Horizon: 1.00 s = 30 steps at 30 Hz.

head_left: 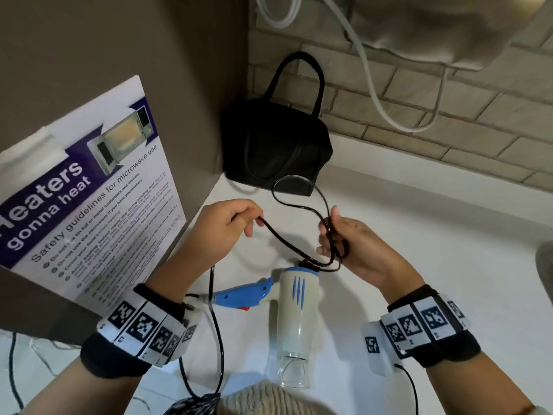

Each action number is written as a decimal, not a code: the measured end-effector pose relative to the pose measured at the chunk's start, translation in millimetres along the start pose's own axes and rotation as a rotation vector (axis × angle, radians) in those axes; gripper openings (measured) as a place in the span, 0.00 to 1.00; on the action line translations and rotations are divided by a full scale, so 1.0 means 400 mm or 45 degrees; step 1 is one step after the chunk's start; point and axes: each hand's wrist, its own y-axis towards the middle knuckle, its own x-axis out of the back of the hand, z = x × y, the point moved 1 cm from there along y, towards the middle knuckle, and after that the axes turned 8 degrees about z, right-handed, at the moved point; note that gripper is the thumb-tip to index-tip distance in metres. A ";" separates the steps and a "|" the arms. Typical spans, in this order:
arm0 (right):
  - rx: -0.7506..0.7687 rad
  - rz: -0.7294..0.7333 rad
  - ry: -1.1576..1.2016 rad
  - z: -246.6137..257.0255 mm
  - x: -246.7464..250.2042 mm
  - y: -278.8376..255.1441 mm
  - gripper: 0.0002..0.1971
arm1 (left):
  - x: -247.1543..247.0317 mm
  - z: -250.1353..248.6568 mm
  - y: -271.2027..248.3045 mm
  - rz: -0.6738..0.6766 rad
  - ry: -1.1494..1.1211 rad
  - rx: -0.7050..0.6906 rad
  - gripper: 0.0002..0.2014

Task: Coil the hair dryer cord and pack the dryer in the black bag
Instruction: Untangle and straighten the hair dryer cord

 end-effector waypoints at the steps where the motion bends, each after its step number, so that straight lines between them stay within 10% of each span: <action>1: 0.044 0.017 0.029 0.009 0.011 -0.005 0.19 | 0.002 0.011 -0.003 0.002 0.046 0.023 0.13; 12: 0.158 0.172 -0.170 0.036 0.063 -0.072 0.16 | 0.006 0.064 0.009 -0.140 0.189 0.249 0.15; 17: 0.025 -0.071 -0.441 0.034 0.074 -0.066 0.08 | 0.029 0.048 0.014 -0.326 -0.159 0.236 0.15; 20: -0.157 -0.163 -0.562 0.026 0.077 -0.052 0.07 | 0.046 0.013 0.008 -0.370 -0.303 0.179 0.14; 25: -0.690 -0.139 -1.360 0.091 0.054 -0.046 0.33 | 0.072 -0.045 -0.007 -0.374 -0.218 0.032 0.14; 30: 0.020 -0.210 -1.454 0.216 -0.072 -0.051 0.21 | 0.055 -0.107 -0.027 -0.356 -0.176 -0.074 0.13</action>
